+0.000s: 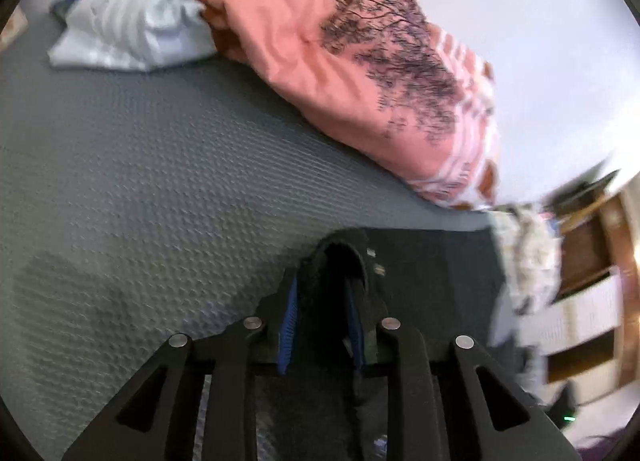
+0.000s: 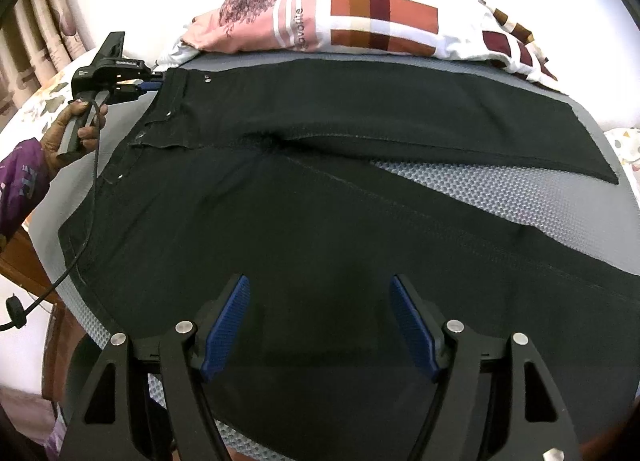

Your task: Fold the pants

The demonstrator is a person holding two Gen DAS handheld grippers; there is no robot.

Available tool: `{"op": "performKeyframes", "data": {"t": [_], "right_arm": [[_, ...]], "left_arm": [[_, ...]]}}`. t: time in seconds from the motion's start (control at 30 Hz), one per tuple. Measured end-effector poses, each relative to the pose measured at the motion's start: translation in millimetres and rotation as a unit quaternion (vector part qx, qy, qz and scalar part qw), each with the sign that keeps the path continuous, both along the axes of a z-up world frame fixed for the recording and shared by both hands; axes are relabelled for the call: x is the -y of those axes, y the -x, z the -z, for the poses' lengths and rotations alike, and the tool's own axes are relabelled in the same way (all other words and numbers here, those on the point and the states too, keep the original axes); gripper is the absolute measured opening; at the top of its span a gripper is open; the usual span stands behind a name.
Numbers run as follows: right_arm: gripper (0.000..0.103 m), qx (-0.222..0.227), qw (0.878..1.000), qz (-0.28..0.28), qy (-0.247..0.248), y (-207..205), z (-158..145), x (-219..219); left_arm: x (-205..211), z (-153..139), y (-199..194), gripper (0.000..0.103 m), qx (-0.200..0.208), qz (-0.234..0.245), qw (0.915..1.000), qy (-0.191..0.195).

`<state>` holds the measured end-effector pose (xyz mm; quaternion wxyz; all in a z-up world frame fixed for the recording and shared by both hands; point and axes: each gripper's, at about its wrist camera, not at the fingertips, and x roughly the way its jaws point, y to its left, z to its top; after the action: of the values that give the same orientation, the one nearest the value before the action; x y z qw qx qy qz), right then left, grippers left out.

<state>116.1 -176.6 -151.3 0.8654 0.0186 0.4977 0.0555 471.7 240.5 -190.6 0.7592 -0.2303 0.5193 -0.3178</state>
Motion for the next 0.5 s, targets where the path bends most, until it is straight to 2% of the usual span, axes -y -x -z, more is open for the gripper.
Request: {"op": "performKeyframes", "data": {"t": [0.07, 0.13, 0.23, 0.3, 0.37, 0.4, 0.5], "right_arm": [[0.070, 0.001, 1.000, -0.002, 0.000, 0, 0, 0], [0.070, 0.000, 1.000, -0.002, -0.001, -1, 1, 0], [0.070, -0.005, 1.000, -0.003, -0.001, -1, 3, -1], [0.070, -0.007, 1.000, -0.003, 0.000, -1, 4, -1], [0.070, -0.006, 1.000, -0.002, -0.002, -1, 4, -1], [0.070, -0.006, 1.000, -0.003, -0.002, -1, 5, -1], [0.070, -0.009, 1.000, -0.005, -0.003, -2, 8, -3]], "left_arm": [[-6, 2, 1, 0.031, -0.006, -0.007, 0.9995, 0.032], [-13, 7, 0, 0.044, -0.019, -0.020, 0.9987, 0.044], [-9, 15, -2, 0.045, -0.043, -0.015, 0.9974, 0.056], [-12, 15, 0, 0.045, -0.050, -0.002, 0.9942, 0.096], [-15, 17, 0, 0.048, -0.051, -0.014, 0.9919, 0.115], [-17, 19, -1, 0.053, -0.054, -0.022, 0.9919, 0.112], [-9, 18, -1, 0.055, -0.054, -0.009, 0.9942, 0.092]]}}
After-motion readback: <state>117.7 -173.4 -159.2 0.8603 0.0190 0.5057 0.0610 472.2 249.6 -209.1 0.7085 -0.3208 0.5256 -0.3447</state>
